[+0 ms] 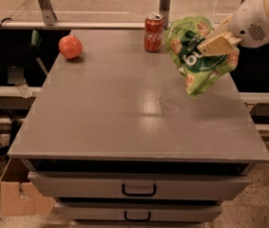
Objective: Move green rice chip bag near coke can
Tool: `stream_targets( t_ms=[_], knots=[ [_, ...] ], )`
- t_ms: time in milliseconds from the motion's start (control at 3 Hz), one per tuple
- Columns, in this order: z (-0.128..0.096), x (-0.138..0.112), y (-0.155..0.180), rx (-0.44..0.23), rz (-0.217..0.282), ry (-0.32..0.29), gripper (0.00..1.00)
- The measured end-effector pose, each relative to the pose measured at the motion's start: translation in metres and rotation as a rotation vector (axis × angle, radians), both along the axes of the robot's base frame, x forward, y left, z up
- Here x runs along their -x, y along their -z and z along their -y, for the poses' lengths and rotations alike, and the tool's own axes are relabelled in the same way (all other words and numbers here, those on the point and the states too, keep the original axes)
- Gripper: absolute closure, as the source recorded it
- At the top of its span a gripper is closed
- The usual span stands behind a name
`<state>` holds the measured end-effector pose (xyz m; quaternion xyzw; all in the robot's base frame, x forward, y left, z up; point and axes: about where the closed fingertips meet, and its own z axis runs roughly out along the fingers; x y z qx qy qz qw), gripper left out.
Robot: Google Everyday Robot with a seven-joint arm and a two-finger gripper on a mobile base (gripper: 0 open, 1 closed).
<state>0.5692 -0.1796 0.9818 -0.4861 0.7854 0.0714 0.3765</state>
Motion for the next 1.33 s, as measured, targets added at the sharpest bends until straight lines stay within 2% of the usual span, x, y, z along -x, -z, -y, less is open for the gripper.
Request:
stream_targets(
  t_ms=[667, 1333],
  knots=[
    [-0.009, -0.065, 0.002, -0.081, 0.075, 0.052, 1.00],
    [0.021, -0.128, 0.005, -0.143, 0.166, 0.216, 1.00]
  ],
)
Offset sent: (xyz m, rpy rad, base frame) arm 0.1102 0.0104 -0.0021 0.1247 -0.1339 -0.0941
